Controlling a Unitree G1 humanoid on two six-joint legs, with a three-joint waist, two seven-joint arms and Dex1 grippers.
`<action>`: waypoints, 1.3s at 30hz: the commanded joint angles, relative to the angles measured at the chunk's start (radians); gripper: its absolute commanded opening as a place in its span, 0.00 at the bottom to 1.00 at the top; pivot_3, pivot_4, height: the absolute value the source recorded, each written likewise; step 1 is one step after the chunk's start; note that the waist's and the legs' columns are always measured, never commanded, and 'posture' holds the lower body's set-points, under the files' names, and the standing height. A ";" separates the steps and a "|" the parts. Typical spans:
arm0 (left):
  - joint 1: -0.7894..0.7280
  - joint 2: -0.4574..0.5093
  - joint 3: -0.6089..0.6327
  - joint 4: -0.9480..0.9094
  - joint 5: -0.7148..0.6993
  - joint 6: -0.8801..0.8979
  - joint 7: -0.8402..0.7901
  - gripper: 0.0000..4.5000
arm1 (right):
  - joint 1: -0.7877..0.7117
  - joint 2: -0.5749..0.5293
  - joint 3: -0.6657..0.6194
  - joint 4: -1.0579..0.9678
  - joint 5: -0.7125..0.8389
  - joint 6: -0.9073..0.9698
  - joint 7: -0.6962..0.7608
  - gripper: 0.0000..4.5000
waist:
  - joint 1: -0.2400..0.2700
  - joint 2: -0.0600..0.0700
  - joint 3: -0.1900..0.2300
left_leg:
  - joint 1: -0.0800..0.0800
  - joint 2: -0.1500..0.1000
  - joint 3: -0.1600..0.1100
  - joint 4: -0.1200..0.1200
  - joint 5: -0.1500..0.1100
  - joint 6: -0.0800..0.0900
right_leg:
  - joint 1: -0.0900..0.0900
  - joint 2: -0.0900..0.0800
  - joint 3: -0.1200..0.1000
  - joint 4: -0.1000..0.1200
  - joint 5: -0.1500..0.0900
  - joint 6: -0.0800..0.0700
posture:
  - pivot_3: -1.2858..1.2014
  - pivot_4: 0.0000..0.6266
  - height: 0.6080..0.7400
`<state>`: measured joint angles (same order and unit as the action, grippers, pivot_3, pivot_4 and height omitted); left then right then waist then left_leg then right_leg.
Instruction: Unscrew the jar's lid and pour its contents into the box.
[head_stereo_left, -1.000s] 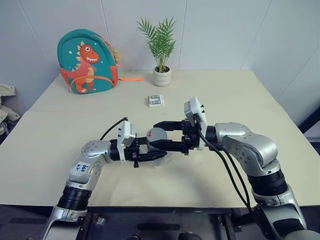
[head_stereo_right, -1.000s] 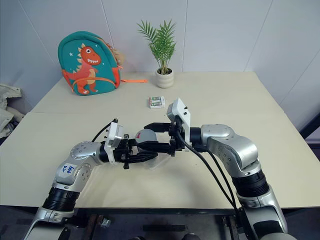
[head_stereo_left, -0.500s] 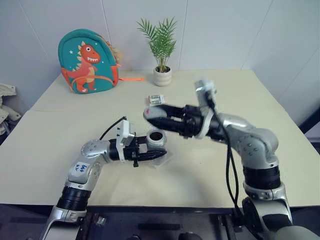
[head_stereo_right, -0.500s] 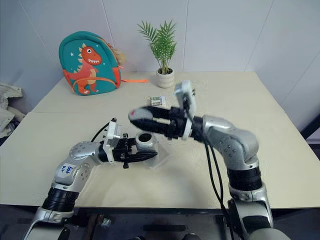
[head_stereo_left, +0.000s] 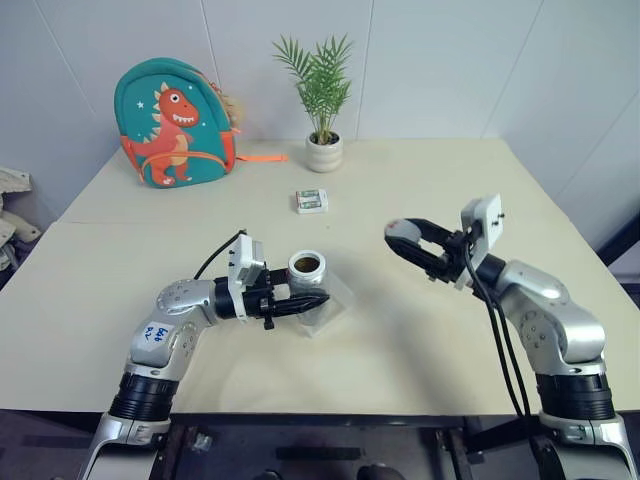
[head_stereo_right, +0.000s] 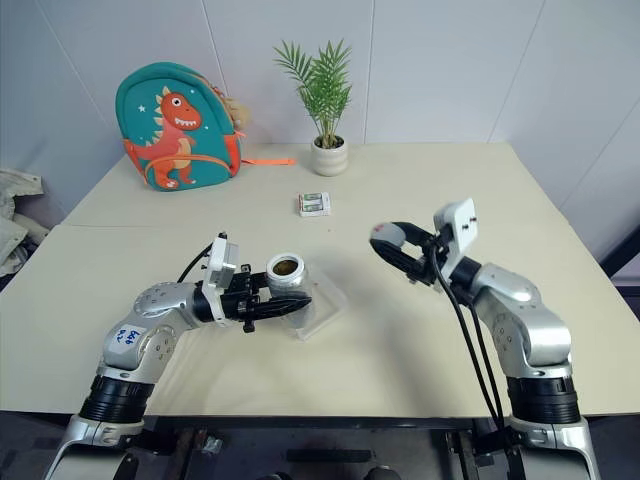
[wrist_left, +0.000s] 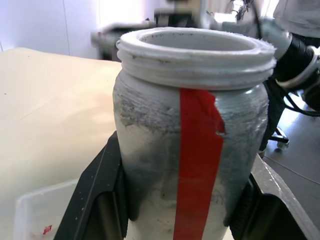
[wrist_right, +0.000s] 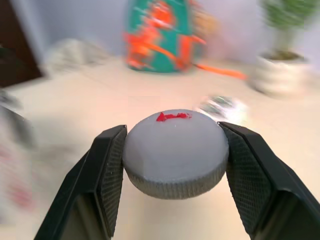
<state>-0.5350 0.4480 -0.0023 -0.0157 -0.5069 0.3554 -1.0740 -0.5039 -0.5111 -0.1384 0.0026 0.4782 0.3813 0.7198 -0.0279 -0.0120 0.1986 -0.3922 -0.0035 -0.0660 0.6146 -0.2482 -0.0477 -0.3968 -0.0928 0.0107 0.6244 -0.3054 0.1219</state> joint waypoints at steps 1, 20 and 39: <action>-0.023 0.013 0.014 -0.012 -0.008 -0.010 -0.003 0.44 | 0.041 0.023 0.002 0.090 -0.066 -0.125 0.001 0.56 | 0.000 0.000 0.000 | 0.000 0.000 0.000 0.000 0.000 0.000 | 0.000 0.000 0.000 0.000 0.000 0.000 | 0.52 0.24 1.00; -0.052 0.009 0.021 0.016 0.021 -0.050 0.027 0.44 | 0.092 0.044 -0.024 0.269 -0.098 -0.209 0.025 1.00 | 0.001 0.000 0.000 | 0.001 0.000 0.001 0.000 0.001 -0.001 | 0.000 0.000 0.001 0.002 0.000 0.000 | 0.52 0.24 1.00; -0.132 0.127 0.149 -0.022 -0.009 0.208 0.269 0.44 | 0.082 -0.235 -0.017 -0.429 0.156 0.161 0.196 1.00 | 0.005 -0.001 0.002 | 0.001 0.000 -0.001 0.001 0.001 0.000 | 0.002 0.000 0.001 0.000 0.001 0.002 | 0.52 0.24 1.00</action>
<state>-0.6523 0.5588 0.1524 -0.0007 -0.5419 0.5679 -0.8286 -0.4215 -0.7203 -0.1269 -0.3642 0.6015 0.5304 0.8949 -0.0231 -0.0126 0.2005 -0.3911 -0.0037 -0.0667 0.6152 -0.2475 -0.0481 -0.3950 -0.0927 0.0114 0.6235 -0.3046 0.1235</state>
